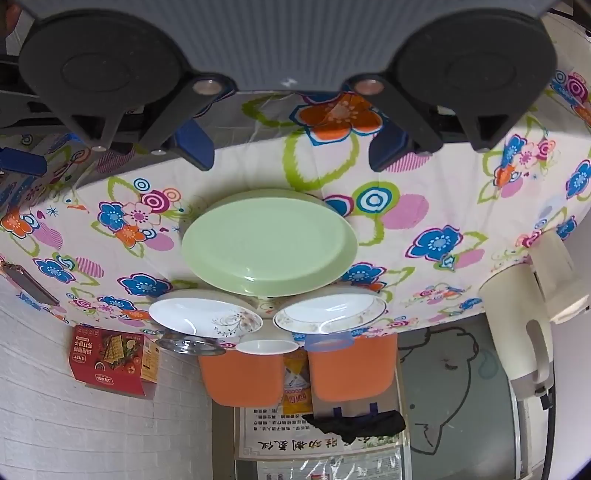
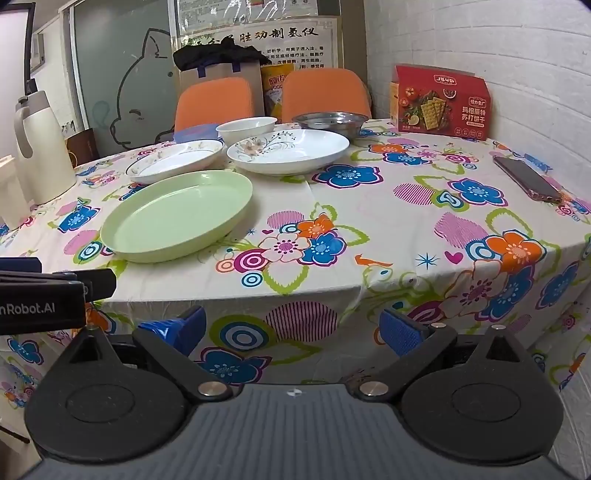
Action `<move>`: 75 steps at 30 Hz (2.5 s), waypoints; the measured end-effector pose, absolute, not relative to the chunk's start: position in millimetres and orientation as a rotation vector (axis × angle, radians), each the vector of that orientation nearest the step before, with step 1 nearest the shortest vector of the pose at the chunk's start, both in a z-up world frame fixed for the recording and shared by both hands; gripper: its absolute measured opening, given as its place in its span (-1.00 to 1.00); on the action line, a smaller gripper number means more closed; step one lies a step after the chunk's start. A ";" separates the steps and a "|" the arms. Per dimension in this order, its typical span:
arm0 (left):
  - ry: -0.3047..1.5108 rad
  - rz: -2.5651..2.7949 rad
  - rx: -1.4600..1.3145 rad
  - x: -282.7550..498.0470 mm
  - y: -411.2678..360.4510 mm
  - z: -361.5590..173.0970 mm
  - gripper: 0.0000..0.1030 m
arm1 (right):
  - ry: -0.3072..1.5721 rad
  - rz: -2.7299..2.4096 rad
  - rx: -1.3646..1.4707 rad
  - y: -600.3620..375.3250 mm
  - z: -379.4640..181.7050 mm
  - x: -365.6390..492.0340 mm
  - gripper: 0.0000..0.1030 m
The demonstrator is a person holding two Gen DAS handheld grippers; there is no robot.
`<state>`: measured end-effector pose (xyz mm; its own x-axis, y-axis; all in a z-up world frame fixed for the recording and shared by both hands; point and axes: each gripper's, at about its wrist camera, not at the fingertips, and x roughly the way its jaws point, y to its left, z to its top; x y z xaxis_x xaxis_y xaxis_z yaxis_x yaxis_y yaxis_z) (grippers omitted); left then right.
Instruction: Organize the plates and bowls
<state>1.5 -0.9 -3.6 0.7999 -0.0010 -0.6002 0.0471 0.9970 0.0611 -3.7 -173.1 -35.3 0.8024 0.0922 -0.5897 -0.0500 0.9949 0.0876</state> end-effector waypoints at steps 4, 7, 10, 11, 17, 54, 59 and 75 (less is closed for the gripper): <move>0.648 -0.025 0.075 1.1 -1.1 -3.8 0.75 | 0.639 0.077 0.066 -171.8 -36.9 -3.9 0.71; 0.643 -0.026 0.075 -1.0 -0.9 -2.2 0.75 | 0.637 0.080 0.065 -171.3 -36.1 -5.0 0.71; 0.636 -0.029 0.076 -3.3 -0.7 -0.1 0.75 | 0.630 0.080 0.062 -170.8 -33.5 -6.8 0.71; 0.635 -0.030 0.075 -3.2 -0.5 0.3 0.75 | 0.627 0.080 0.062 -170.9 -32.7 -7.1 0.71; 0.632 -0.033 0.074 -2.8 1.0 0.8 0.75 | 0.627 0.078 0.061 -171.0 -32.6 -6.9 0.71; 0.604 0.011 0.010 17.4 37.6 15.1 0.75 | 0.602 0.048 0.080 -178.8 -25.1 10.2 0.71; 0.653 0.060 -0.017 54.3 56.5 17.0 0.75 | 0.615 0.065 0.121 -180.1 -21.0 43.8 0.71; 0.818 0.017 -0.082 159.2 75.0 -20.9 0.75 | 0.690 0.218 0.013 -128.2 -36.3 138.7 0.71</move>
<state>159.2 75.0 -20.9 0.6835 -0.0166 -0.7298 -0.0465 0.9967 -0.0663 138.7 -128.2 -36.3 0.7492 0.2036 -0.6303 -0.1951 0.9772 0.0837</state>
